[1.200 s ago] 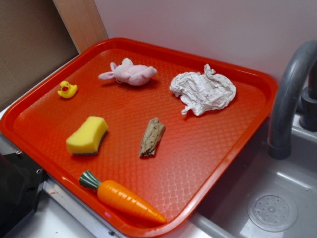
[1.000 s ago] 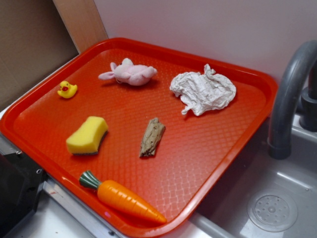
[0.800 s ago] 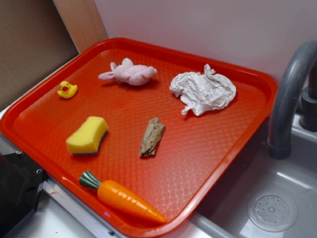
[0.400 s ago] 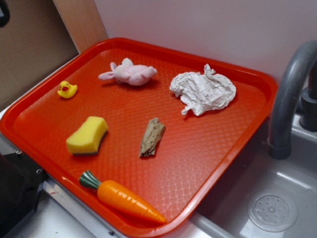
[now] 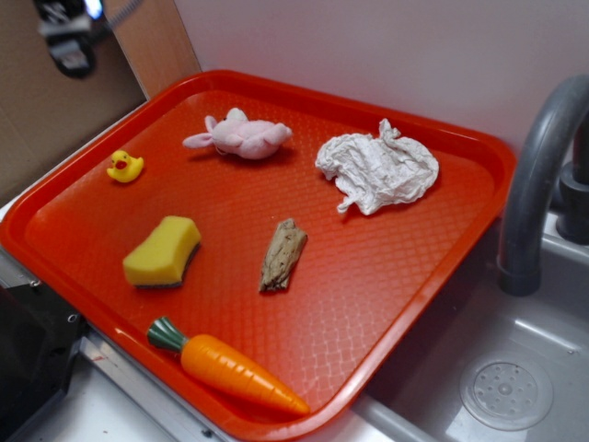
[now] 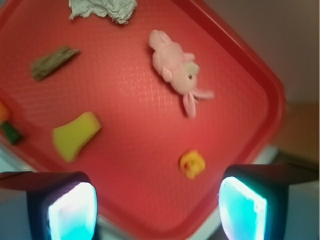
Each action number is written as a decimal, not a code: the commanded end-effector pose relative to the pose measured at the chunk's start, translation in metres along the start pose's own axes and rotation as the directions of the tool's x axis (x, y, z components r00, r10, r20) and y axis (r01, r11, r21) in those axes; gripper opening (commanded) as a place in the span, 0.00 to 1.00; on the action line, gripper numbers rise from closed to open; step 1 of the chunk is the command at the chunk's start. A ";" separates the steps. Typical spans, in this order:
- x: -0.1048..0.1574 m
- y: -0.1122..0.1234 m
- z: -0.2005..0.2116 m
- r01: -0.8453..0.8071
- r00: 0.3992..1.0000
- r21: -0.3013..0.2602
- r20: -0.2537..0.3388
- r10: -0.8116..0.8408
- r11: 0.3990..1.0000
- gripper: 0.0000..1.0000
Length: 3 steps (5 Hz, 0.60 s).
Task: Grab the pink bunny.
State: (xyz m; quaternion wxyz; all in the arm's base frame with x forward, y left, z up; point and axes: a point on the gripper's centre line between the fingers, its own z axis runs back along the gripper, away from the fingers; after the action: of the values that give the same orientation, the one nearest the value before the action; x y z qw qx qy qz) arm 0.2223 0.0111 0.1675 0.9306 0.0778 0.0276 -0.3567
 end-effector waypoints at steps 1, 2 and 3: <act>0.050 0.008 -0.051 0.115 0.993 0.094 0.019 -0.117 0.989 1.00; 0.067 0.014 -0.066 0.131 0.991 0.109 0.001 -0.132 0.985 1.00; 0.078 0.023 -0.085 0.139 0.990 0.107 -0.026 -0.137 0.984 1.00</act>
State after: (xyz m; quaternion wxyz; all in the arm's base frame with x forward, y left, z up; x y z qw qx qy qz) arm 0.2869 0.0007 0.0642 0.9016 0.1187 0.0490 -0.4130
